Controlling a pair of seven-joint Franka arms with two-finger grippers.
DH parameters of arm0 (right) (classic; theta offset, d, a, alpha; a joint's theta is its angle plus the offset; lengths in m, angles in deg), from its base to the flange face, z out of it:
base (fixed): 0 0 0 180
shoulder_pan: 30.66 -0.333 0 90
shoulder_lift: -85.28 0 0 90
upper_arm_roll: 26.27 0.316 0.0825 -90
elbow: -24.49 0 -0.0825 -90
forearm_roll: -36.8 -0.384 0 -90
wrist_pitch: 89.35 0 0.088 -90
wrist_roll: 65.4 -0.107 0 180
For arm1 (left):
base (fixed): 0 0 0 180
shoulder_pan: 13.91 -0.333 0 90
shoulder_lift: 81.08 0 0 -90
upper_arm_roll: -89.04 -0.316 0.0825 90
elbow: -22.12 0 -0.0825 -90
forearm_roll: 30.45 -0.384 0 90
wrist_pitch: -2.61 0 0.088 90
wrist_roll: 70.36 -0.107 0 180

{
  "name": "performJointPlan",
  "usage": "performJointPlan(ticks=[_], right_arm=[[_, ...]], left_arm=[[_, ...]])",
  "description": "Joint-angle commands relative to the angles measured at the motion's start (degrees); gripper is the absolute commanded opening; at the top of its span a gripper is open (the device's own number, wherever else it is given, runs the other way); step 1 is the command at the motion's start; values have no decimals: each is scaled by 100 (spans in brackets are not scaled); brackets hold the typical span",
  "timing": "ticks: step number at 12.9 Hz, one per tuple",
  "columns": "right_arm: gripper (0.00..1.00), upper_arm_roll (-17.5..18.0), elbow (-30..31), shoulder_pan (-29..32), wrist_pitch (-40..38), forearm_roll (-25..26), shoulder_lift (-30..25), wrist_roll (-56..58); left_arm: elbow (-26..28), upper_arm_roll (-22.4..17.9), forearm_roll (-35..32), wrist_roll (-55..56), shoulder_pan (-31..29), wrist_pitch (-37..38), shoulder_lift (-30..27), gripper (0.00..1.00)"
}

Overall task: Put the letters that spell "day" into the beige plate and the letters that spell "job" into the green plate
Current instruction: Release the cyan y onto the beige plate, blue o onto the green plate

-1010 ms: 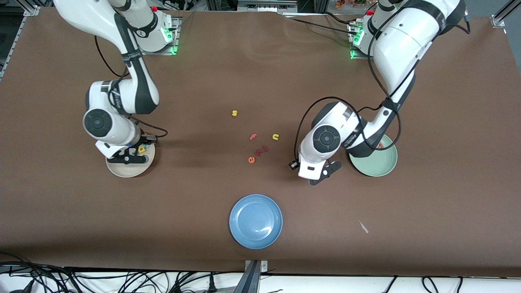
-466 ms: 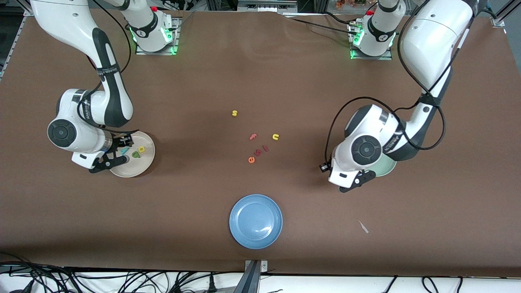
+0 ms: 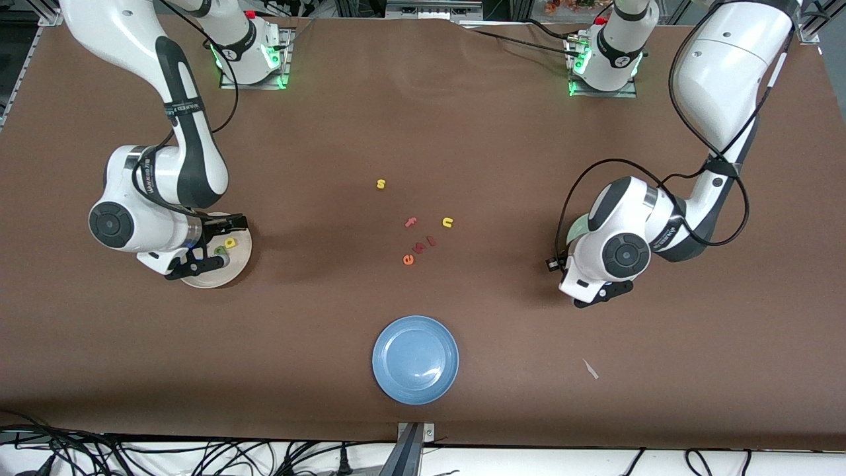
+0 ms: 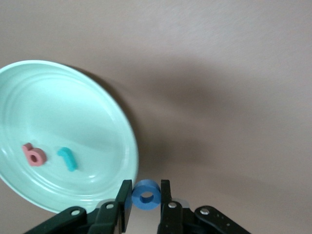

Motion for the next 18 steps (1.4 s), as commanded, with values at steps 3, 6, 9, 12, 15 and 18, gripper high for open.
performJointPlan(ticks=[3,6,9,12,15,18], right_arm=[[100,14,-557,-134,-765,-103,1,-921],[100,14,-829,-248,-1012,-112,1,-896],[100,-3,-1102,-292,-1127,-156,-8,-922],[100,319,-1208,-49,-1215,-104,-96,-1176],[100,1987,-1208,1295,-1154,824,-403,-1177],[100,2493,-1217,1861,-1110,1030,-543,-1116]], left_arm=[[1506,50,-96,-797,-670,-1159,-613,0],[1974,50,-341,-938,-925,-1882,-614,1],[1914,50,-351,-938,-925,-1831,-623,100],[1879,50,-342,-929,-925,-1735,-701,100],[1764,260,-307,-999,-925,-1175,-1192,100],[1151,480,-263,-1569,-925,-148,-1510,100]])
